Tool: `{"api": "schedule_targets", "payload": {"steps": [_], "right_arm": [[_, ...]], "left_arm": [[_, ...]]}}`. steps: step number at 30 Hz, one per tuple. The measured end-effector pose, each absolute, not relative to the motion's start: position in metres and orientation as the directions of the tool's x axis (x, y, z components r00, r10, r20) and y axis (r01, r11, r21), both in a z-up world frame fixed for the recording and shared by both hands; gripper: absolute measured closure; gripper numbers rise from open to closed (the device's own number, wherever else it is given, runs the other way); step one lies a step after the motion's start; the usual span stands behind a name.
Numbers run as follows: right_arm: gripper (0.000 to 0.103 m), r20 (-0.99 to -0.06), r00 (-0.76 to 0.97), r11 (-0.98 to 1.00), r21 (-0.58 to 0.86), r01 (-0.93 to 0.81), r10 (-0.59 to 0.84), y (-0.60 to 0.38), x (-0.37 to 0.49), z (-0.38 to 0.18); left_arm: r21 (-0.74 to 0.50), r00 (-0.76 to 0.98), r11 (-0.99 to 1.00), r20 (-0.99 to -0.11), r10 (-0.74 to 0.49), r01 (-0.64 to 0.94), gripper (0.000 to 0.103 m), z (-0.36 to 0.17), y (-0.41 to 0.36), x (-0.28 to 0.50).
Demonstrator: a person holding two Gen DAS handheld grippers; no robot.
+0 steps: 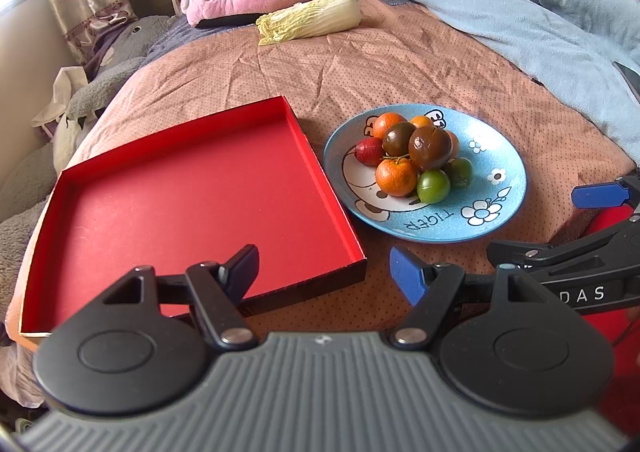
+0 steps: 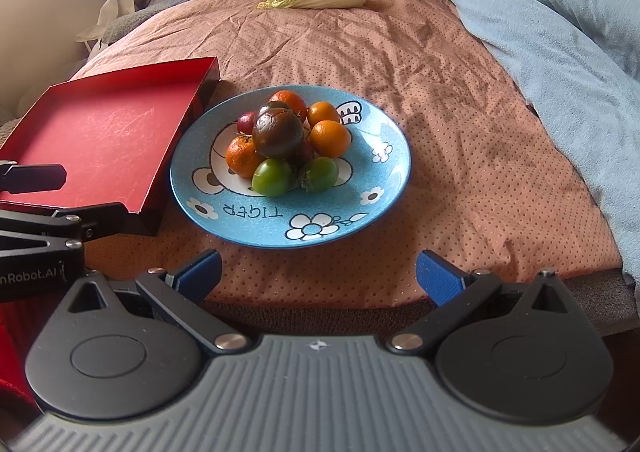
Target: Organize fruits
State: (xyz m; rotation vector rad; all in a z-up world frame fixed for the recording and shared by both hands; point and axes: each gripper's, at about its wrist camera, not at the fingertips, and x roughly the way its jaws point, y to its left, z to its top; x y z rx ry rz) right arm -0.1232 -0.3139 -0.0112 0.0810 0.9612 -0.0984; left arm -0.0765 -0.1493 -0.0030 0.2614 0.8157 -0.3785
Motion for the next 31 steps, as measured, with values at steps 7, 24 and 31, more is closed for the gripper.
{"api": "schedule_targets", "payload": {"steps": [7, 24, 31], "right_arm": [[0.0, -0.822, 0.567, 0.993, 0.027, 0.119, -0.046, -0.3136, -0.1227, -0.0116], [0.0, -0.823, 0.566, 0.992, 0.03, 0.12, -0.043, -0.3138, -0.1225, -0.0122], [0.0, -0.823, 0.566, 0.992, 0.037, 0.124, -0.039, -0.3158, -0.1224, -0.0134]], "left_arm": [[0.082, 0.624, 0.901, -0.748, -0.227, 0.426, 0.029, -0.0047, -0.1495, -0.0762], [0.085, 0.621, 0.9, -0.752, -0.224, 0.427, 0.029, -0.0059, -0.1508, -0.0752], [0.085, 0.627, 0.899, -0.745, -0.229, 0.43, 0.029, -0.0053, -0.1503, -0.0751]]}}
